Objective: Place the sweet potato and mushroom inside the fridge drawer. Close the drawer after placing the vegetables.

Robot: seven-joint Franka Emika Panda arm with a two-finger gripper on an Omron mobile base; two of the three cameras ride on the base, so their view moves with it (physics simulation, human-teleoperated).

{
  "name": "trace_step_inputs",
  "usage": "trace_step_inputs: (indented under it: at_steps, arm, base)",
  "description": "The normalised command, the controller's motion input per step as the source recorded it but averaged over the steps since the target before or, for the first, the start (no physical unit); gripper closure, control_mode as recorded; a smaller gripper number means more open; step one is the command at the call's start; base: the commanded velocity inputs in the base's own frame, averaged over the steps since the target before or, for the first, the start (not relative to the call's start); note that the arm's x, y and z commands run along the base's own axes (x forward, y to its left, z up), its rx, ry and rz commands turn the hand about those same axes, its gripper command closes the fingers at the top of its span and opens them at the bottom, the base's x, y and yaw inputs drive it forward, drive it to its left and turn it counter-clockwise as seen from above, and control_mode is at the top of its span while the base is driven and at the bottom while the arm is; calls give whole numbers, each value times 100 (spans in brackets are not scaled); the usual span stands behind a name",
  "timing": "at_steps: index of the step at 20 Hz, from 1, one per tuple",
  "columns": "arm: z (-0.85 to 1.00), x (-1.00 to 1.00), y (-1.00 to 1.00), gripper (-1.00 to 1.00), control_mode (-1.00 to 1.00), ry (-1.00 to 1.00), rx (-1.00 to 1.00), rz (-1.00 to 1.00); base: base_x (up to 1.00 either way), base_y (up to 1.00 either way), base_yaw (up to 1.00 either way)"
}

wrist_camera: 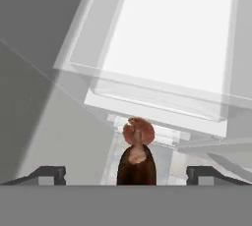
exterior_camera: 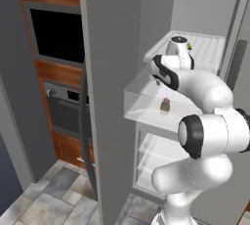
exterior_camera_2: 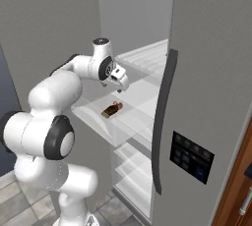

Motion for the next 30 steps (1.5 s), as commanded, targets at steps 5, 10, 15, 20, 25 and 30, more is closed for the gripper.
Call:
trace_step_inputs:
  at_steps: [5, 10, 15, 20, 25, 30]
  arm:
    - [69, -95, 58, -100, -100, -2, 0, 0]
    - [14, -93, 45, -100, -100, 0, 1, -8]
    - [-17, -62, 23, -100, -100, 7, 1, -18]
    - [-51, -12, 7, -100, -100, 21, 0, -13]
    - [-81, 10, 1, -100, -100, 16, 0, -6]
    - [-82, 46, 0, -100, -100, 5, -2, 0]
  base:
    - [0, 0, 0]
    - [0, 0, 0]
    - [0, 0, 0]
    - [0, 0, 0]
    - [0, 0, 0]
    - [0, 0, 0]
